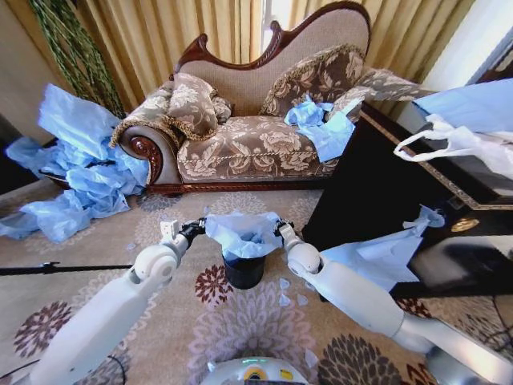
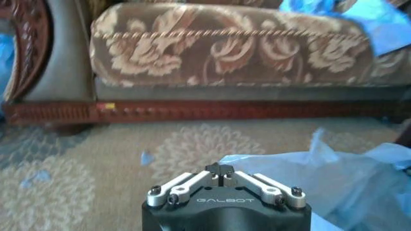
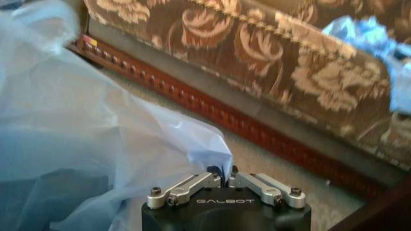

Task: Place a garbage bag over the trash bin.

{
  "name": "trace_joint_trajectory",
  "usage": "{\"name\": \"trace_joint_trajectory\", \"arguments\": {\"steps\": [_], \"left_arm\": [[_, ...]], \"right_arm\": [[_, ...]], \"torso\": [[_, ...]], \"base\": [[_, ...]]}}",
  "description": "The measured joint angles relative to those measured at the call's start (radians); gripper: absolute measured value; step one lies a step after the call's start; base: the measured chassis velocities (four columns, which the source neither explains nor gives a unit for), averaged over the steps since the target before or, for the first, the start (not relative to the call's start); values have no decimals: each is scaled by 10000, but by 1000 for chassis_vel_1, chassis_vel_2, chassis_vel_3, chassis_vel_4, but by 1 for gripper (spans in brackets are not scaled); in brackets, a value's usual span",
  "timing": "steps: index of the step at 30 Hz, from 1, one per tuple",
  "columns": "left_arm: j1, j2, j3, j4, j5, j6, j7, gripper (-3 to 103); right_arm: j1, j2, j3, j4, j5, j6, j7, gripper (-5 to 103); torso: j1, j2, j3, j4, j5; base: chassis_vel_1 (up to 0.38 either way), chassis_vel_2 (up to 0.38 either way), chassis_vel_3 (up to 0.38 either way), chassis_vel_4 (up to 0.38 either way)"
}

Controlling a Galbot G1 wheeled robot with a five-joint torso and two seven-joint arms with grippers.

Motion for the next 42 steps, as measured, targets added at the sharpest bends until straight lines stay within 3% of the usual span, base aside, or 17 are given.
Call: {"name": "trace_joint_trajectory", "arguments": {"steps": [4,11,15,17,25,34,42], "left_arm": [[-393,-401,327,1111,333,-404,170,0],[-888,-931,558,2332,544,-620,386,0],[-959,-1279,657,2909,695,-676,509,0],[-961,-1589,772,3367,915,-713,668,0],[-871,-2163,950,4154,1084,-494,813,0],[-205,-2152,978,3784,1189,-84,1022,0],[564,-1984,874,2768,1279,107,1036,0]], "right_arm": [[27,370,153,-879,-277,524,-425,0],[346,691,-93,-1908,-498,946,-1231,0],[558,958,-267,-2739,-1137,1480,-2063,0],[776,1102,-385,-3347,-1838,1942,-2845,0],[1195,1216,-414,-4451,-3057,2684,-4463,0],[1241,1121,-361,-5263,-3964,3587,-5532,0],[886,416,-510,-4169,-3783,3448,-5665,0]], "torso": [[1,-1,1,-1,-3],[1,0,1,-3,-2],[0,0,1,-2,0],[1,0,1,0,-2],[1,0,1,-1,-1],[0,-1,1,1,-1],[-1,0,0,0,1]], "base": [[0,0,0,0],[0,0,0,0],[0,0,0,0],[0,0,0,0],[0,0,0,0],[0,0,0,0],[0,0,0,0]]}}
